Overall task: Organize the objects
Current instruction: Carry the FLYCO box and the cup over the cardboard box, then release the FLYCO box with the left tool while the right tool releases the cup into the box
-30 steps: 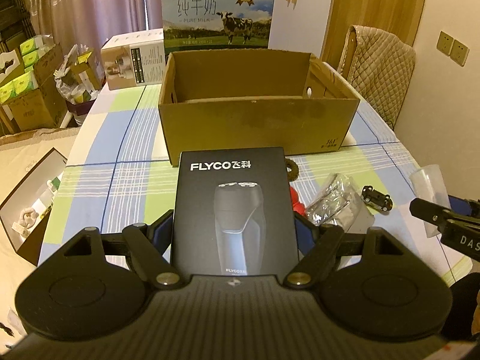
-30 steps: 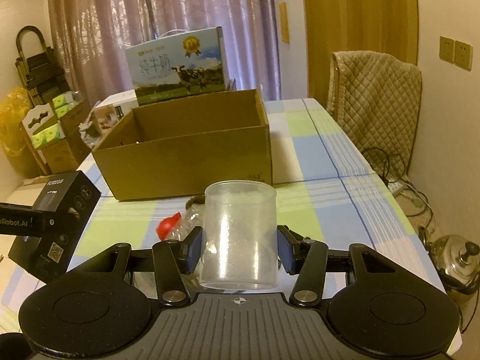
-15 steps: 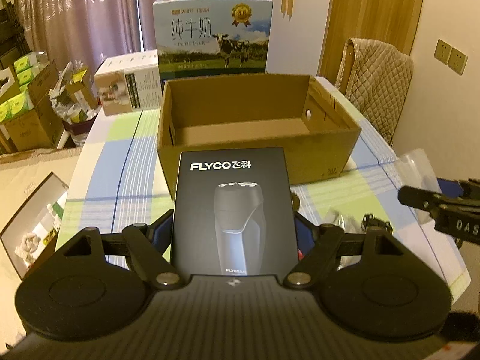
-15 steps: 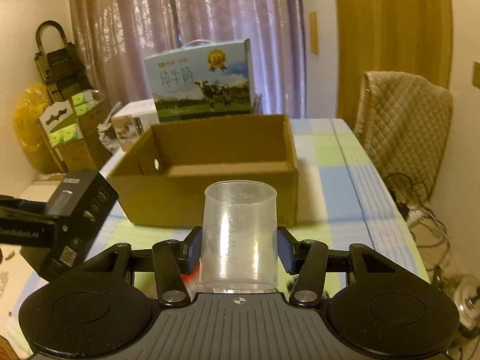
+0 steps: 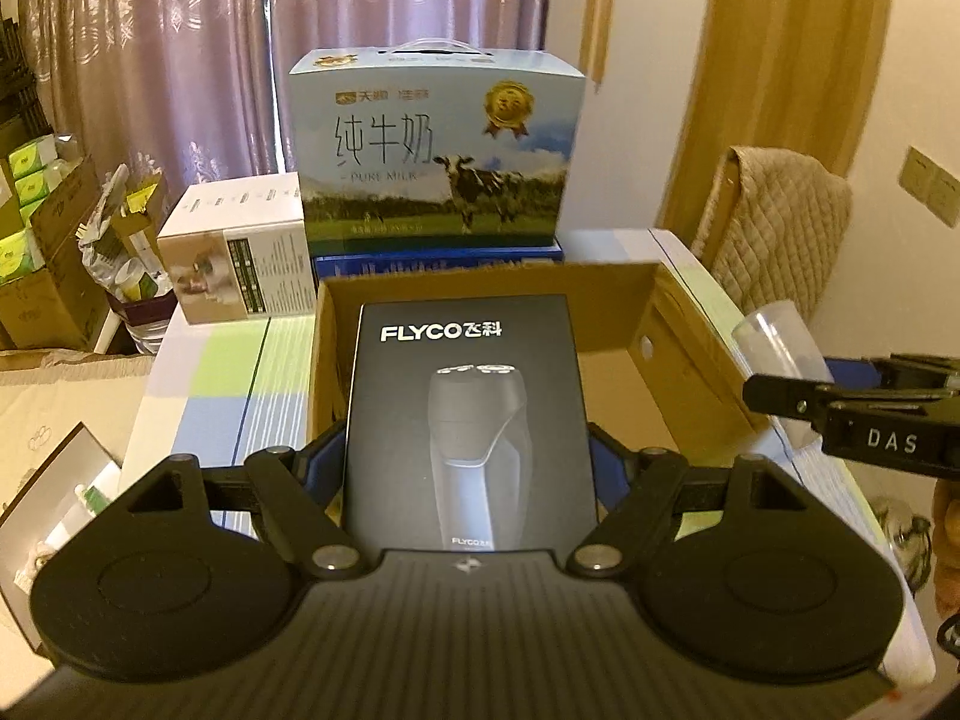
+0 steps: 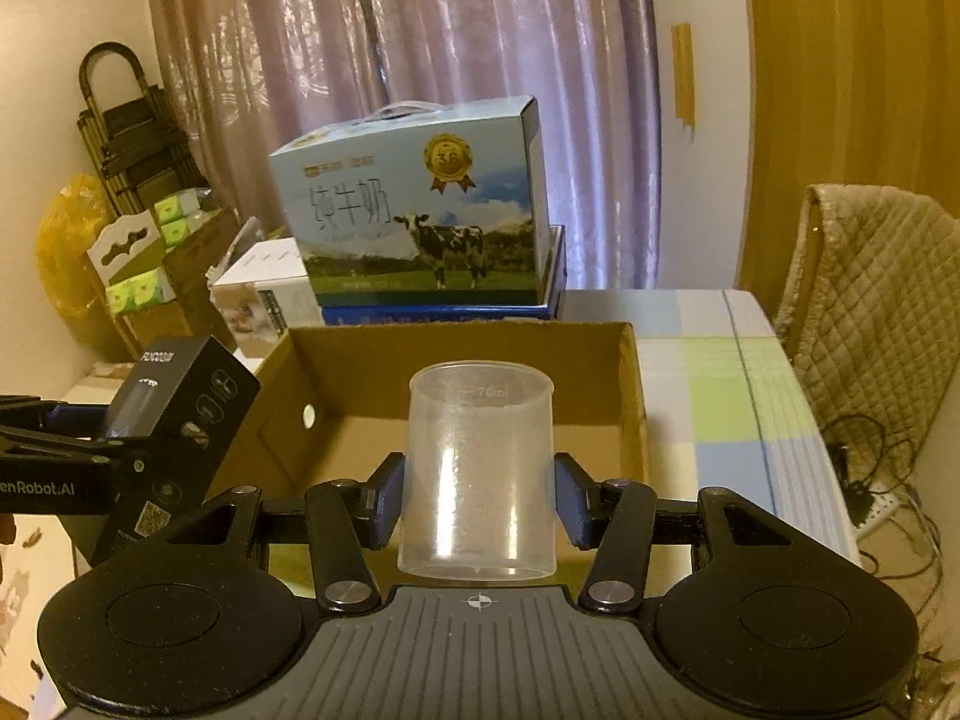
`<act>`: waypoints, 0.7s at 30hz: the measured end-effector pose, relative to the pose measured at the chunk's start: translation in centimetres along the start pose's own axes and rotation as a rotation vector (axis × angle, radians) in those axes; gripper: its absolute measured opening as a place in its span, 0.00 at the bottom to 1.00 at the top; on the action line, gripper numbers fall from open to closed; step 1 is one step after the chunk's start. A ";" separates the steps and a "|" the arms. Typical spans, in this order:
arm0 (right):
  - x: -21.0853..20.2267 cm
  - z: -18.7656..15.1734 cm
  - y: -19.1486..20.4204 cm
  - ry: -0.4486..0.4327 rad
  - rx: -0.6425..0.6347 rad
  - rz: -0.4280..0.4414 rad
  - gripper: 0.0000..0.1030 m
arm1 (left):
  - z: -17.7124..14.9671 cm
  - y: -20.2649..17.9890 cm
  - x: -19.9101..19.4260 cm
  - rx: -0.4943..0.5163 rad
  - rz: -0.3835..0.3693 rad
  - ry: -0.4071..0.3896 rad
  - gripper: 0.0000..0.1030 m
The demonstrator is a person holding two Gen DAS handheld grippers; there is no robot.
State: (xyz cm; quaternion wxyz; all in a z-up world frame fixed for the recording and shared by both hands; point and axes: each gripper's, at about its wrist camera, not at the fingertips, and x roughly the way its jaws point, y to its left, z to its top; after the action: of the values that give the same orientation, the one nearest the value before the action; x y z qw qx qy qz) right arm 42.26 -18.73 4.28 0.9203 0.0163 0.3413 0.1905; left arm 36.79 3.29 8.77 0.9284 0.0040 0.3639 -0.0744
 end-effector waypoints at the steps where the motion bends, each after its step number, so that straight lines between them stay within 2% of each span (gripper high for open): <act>1: 0.8 0.3 -0.2 0.005 0.002 0.000 0.47 | 0.6 0.2 0.8 -0.007 0.002 0.000 0.73; 11: 6.9 0.8 -2.3 0.067 0.036 -0.013 0.47 | 2.3 0.5 6.6 -0.004 -0.004 0.024 0.74; 21: 8.7 -0.2 -3.6 0.097 0.057 -0.021 0.47 | 2.4 0.9 9.7 -0.030 0.004 0.017 0.79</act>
State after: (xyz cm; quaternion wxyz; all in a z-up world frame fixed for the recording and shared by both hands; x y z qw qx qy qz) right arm 49.39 -18.90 -1.87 0.9038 0.0297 0.3910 0.1715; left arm 45.57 2.72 3.99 0.9254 -0.0085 0.3729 -0.0672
